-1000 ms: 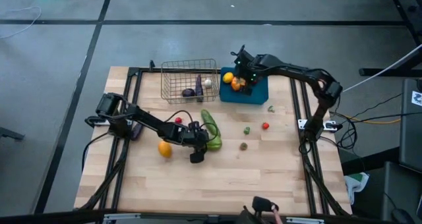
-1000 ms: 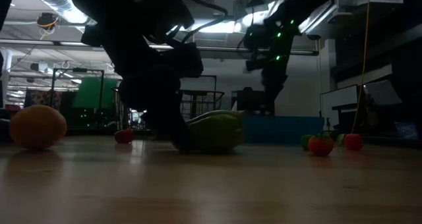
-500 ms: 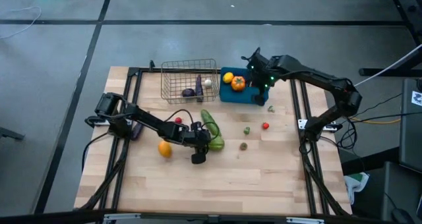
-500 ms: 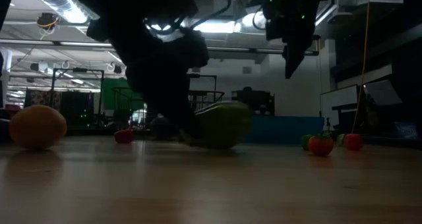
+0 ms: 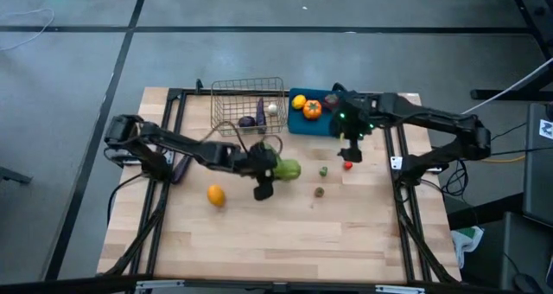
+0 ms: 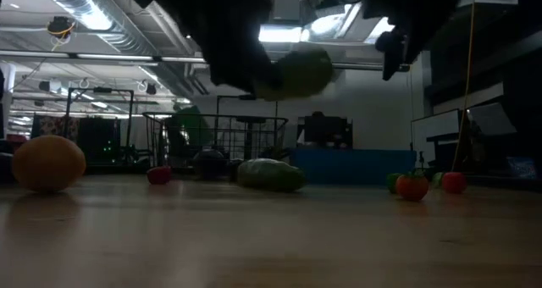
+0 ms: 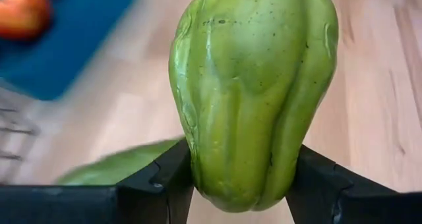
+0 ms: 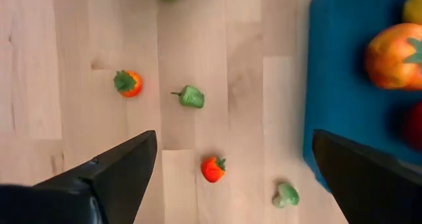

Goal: Sort produce into baskets
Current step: Put the chayote into the wire basket

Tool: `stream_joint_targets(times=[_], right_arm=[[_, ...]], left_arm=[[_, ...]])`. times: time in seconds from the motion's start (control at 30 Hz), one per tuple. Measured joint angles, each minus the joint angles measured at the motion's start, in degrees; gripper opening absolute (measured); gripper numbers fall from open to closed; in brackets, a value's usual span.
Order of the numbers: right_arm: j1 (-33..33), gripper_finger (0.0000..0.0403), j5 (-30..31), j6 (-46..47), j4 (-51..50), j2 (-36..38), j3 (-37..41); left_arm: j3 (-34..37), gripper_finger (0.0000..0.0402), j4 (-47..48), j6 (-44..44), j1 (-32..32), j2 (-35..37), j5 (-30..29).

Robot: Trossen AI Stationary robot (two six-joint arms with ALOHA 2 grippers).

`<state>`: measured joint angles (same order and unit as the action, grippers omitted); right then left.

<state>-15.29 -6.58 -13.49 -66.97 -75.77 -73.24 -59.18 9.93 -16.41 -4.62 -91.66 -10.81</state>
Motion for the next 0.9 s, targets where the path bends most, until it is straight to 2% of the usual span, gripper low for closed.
stream_joint_targets(times=[0.23,0.4,0.63,0.9], right_arm=[[1.5,0.0399,-0.3,6.6,11.3,8.1,12.8],[2.0,0.0399,-0.6,10.2,20.1,9.3,19.3],[2.3,0.0399,-0.6,13.2,31.4,8.6,24.8],[4.8,0.0399,-0.5,18.7,46.9,7.3,26.9]], left_arm=[[0.0,0.0187,1.5,0.4,9.6,7.2,-0.1],[0.0,0.0188,1.9,2.8,18.8,9.2,-0.1],[0.0,0.0188,8.5,6.1,30.0,8.8,-0.2],[0.0,0.0188,13.5,6.4,37.3,8.8,-0.1]])
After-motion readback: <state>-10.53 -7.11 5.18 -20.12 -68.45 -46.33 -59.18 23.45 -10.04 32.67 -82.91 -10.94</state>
